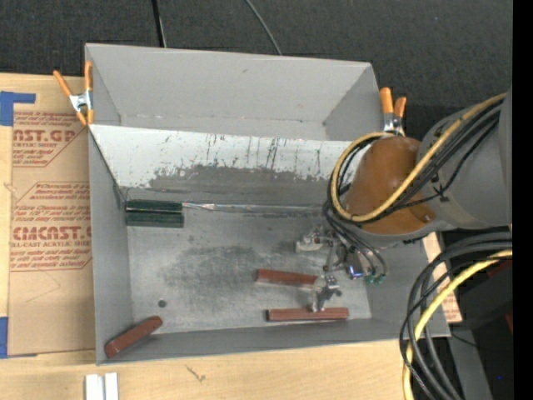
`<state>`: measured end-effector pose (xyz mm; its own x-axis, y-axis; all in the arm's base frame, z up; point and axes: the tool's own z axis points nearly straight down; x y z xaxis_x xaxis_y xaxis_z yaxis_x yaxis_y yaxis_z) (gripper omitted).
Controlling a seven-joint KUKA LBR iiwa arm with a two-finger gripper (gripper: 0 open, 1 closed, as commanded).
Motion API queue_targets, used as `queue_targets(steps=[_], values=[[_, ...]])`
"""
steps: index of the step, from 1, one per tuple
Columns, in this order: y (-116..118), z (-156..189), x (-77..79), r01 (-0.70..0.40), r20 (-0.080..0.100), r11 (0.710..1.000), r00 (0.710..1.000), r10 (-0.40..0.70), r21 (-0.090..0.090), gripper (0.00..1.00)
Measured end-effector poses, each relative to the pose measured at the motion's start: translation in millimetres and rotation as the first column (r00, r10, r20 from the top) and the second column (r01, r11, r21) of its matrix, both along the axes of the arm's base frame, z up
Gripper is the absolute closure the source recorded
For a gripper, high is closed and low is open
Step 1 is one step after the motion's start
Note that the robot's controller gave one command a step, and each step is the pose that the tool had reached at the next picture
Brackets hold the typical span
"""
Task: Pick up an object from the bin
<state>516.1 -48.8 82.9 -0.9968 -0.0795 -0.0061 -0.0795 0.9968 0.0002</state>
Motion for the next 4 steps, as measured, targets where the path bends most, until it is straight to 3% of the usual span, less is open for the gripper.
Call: queue_targets(steps=[1, 3, 4], values=[[-0.6, -19.5, 7.1, 0.049, 0.019, 0.999, 0.999, -0.049, 0.001, 1.00], [-0.4, -12.1, 5.8, 0.057, 0.018, 0.998, 0.998, -0.057, 0.001, 1.00], [-0.1, 3.6, 4.2, 0.055, 0.007, 0.998, 0.998, -0.055, 0.000, 1.00]])
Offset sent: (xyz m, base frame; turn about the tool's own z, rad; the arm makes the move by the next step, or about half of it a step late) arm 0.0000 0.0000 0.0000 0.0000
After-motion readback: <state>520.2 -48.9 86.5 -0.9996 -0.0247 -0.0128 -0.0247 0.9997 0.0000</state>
